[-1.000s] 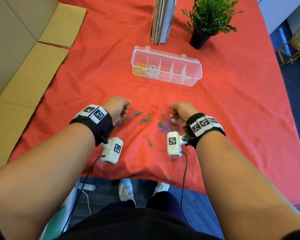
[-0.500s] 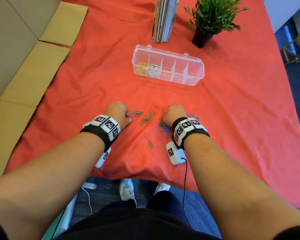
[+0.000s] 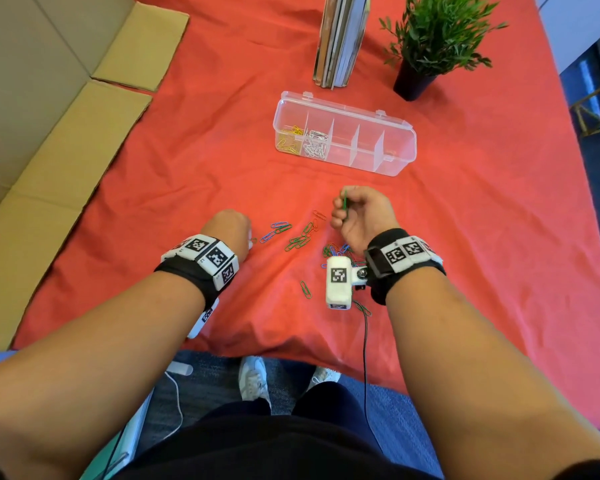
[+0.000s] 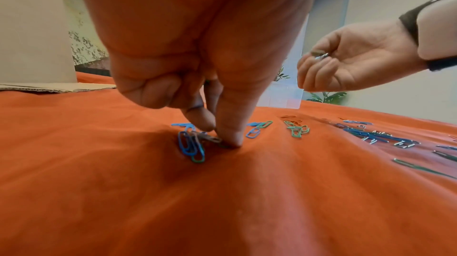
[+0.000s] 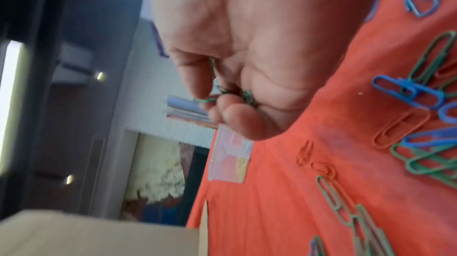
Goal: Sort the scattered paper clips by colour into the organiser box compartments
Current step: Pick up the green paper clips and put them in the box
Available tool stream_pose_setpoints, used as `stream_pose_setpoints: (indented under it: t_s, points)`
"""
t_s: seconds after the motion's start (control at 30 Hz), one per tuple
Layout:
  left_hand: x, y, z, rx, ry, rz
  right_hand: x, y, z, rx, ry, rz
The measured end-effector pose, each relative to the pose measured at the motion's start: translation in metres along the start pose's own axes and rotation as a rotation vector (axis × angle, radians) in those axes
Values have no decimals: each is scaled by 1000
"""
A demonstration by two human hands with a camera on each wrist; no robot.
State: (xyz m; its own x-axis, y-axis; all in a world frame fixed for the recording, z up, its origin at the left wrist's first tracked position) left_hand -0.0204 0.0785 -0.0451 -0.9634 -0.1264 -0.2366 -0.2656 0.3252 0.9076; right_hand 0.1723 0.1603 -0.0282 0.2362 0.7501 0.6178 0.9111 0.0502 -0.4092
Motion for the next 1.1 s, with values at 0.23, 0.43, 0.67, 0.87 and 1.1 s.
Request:
stream_pose_setpoints:
  t_s: [0.23,0.43,0.67,0.87,1.1]
  points:
    - [-4,-1,-3,-68,-23,-154,-10,-9,5,-30,31,-443]
    - [-12,13,8,-27,94,-647,-43,-20,24,-46,221,-1600]
    - [-20,3,10,-34,345,-1358,-59,-26,10,-76,481,-1814]
    - [-32,-5,18,-42,335,-1430,-30,8,12,-164,254,-1141]
    - [-33,4,26,-168,-31,-518,-6,27,-8,-2,-74,-88]
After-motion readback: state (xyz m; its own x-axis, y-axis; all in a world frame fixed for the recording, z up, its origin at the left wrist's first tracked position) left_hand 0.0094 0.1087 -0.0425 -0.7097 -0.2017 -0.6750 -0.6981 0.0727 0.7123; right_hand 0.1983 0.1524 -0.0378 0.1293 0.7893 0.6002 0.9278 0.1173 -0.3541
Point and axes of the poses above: each hand's wrist, its own z-axis towards the middle knuckle, its own y-axis out of the back of the hand, x = y × z, the point moved 6 cm from there along z, towards the middle knuckle, and after that the axes turned 9 degrees about -y, right-handed, at the moved point
